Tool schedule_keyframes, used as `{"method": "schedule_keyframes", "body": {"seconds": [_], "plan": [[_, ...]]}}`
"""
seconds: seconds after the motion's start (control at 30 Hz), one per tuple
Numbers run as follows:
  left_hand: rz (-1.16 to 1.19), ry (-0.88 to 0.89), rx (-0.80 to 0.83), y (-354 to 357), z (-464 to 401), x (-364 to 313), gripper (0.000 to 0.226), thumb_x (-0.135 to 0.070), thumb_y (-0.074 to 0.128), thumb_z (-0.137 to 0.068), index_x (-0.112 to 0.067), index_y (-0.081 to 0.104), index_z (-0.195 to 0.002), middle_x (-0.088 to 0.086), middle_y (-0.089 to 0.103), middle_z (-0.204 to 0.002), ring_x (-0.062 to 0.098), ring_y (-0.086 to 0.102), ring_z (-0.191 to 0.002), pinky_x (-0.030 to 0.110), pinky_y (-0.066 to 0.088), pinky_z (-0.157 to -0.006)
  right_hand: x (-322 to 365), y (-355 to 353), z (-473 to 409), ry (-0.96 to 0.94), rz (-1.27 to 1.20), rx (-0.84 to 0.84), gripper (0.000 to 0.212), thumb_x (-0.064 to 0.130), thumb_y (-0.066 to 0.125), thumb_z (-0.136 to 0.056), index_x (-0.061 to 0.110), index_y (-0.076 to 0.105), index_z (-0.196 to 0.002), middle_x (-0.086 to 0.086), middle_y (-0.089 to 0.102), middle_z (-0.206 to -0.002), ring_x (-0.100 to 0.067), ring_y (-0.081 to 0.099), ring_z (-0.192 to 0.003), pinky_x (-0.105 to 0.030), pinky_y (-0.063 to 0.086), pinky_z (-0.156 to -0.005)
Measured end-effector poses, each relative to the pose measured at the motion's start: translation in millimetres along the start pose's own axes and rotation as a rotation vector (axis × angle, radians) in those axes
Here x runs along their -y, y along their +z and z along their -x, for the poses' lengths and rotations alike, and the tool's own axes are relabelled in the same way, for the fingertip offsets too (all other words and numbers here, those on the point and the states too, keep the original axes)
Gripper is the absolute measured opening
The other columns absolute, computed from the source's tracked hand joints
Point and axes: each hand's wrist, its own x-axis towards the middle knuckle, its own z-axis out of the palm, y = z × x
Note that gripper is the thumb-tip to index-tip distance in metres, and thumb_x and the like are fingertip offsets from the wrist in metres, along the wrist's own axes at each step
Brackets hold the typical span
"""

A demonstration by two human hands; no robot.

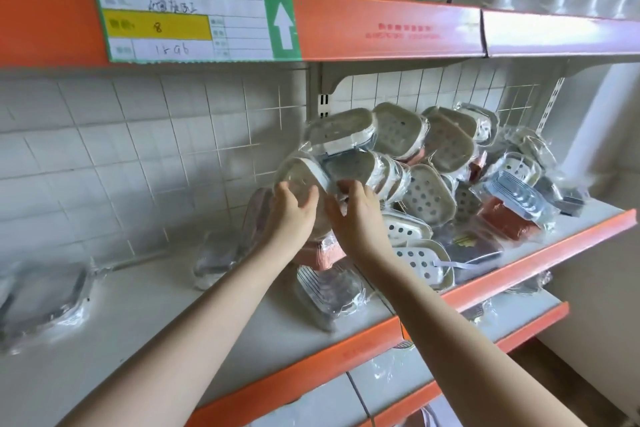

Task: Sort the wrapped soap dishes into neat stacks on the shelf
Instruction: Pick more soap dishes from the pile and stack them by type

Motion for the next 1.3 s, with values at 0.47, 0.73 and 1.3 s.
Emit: {"method": "schedule_keyframes", "body": {"seconds": [0.47,0.73,1.3], "plan": [[0.542,-0.213,0.004,-14.3,-5.4,10.6,0.071,-0.060,0.077,-0.046,-0.024,0.036,-0.093,0.010,0.062,-0.100,0.029,0.068,-0.085,0.055,0.057,-0.061,11.5,4.9,-2.3,0.092,-0.279,0.164,0.032,0.025,0.063,-0.089,0.005,0.058,-0.114,-0.008,0.065,-0.102,-0.020,0.061,-0.097,-0.036,0.049,-0.089],[0.622,0.002,0.065,-26.2,-1.1,32.7,0.027,-0.023,0.056,-0.092,-0.014,0.044,-0.115,-0.002,0.064,-0.092,0.009,0.065,-0.074,0.021,0.051,-0.057,19.9,12.7,-6.1,0.125,-0.395,0.273,0.048,0.055,0.067,-0.077,0.025,0.055,-0.113,-0.006,0.063,-0.103,-0.016,0.059,-0.102,-0.027,0.049,-0.085],[0.288,0.183,0.099,-34.2,7.2,85.9,0.018,-0.039,0.049,-0.086,-0.024,0.057,-0.080,0.000,0.061,-0.075,0.020,0.056,-0.073,0.031,0.042,-0.069,16.6,0.6,11.8,0.155,-0.664,0.198,0.058,0.042,0.075,-0.076,0.043,0.042,-0.124,-0.004,0.057,-0.119,-0.013,0.062,-0.103,-0.028,0.056,-0.080]]}}
